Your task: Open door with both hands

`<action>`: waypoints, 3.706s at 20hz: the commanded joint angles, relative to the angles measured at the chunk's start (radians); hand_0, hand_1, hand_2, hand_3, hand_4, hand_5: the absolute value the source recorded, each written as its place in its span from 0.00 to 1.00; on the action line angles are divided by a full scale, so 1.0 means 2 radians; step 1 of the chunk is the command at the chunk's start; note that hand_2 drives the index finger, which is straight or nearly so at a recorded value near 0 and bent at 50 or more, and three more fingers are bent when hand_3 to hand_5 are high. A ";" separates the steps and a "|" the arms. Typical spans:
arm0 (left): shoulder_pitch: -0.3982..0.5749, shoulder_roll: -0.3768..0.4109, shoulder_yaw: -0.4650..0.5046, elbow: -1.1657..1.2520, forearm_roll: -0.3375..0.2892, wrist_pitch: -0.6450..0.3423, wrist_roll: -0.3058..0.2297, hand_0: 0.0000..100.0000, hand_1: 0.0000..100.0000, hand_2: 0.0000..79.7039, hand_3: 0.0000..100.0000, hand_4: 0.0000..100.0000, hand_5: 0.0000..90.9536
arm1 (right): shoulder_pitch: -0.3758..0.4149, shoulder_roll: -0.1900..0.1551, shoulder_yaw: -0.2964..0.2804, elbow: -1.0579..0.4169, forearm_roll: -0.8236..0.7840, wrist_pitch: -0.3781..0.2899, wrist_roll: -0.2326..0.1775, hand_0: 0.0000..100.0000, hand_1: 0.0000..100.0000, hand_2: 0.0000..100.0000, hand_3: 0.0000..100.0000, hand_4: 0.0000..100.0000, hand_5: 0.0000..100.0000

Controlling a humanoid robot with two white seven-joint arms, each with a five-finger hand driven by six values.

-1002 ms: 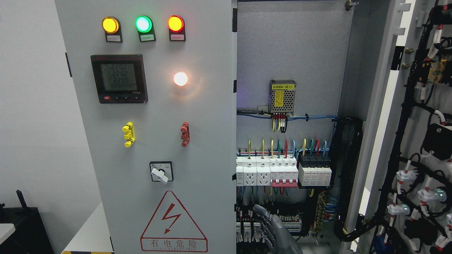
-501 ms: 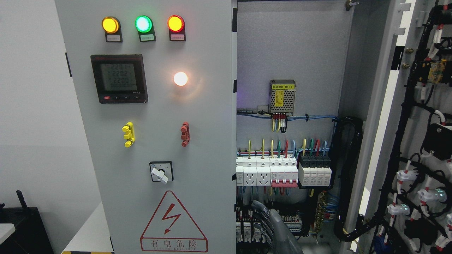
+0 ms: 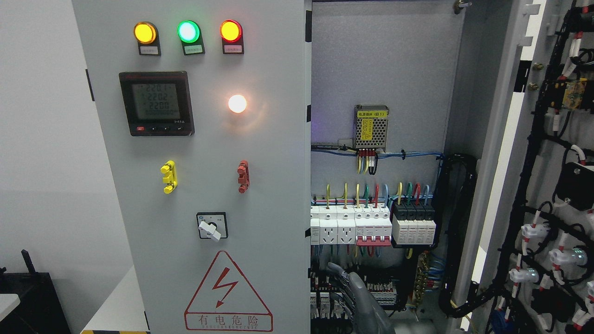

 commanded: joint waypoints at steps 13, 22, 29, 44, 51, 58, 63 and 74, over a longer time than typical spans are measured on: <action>0.000 0.000 0.000 0.017 0.000 0.000 0.000 0.00 0.00 0.00 0.00 0.03 0.00 | -0.035 -0.005 0.021 0.025 -0.013 0.007 0.000 0.00 0.00 0.00 0.00 0.00 0.00; 0.001 0.000 0.000 0.017 0.001 0.000 0.000 0.00 0.00 0.00 0.00 0.03 0.00 | -0.046 -0.005 0.032 0.035 -0.013 0.008 0.001 0.00 0.00 0.00 0.00 0.00 0.00; 0.001 0.000 0.000 0.017 0.000 0.000 0.000 0.00 0.00 0.00 0.00 0.03 0.00 | -0.048 -0.005 0.036 0.037 -0.014 0.008 0.002 0.00 0.00 0.00 0.00 0.00 0.00; 0.001 0.000 0.000 0.017 0.000 0.000 0.000 0.00 0.00 0.00 0.00 0.03 0.00 | -0.067 -0.006 0.048 0.047 -0.025 0.008 0.013 0.00 0.00 0.00 0.00 0.00 0.00; 0.000 0.000 0.000 0.017 0.000 0.000 0.000 0.00 0.00 0.00 0.00 0.03 0.00 | -0.079 -0.006 0.048 0.063 -0.025 0.008 0.014 0.00 0.00 0.00 0.00 0.00 0.00; 0.001 0.000 0.000 0.017 0.000 0.000 0.000 0.00 0.00 0.00 0.00 0.03 0.00 | -0.085 -0.006 0.048 0.067 -0.026 0.008 0.019 0.00 0.00 0.00 0.00 0.00 0.00; 0.000 0.000 0.000 0.017 0.000 0.000 0.000 0.00 0.00 0.00 0.00 0.03 0.00 | -0.086 -0.013 0.052 0.068 -0.048 0.008 0.020 0.00 0.00 0.00 0.00 0.00 0.00; 0.000 0.000 0.000 0.017 0.001 0.000 0.000 0.00 0.00 0.00 0.00 0.03 0.00 | -0.093 -0.020 0.053 0.073 -0.051 0.008 0.045 0.00 0.00 0.00 0.00 0.00 0.00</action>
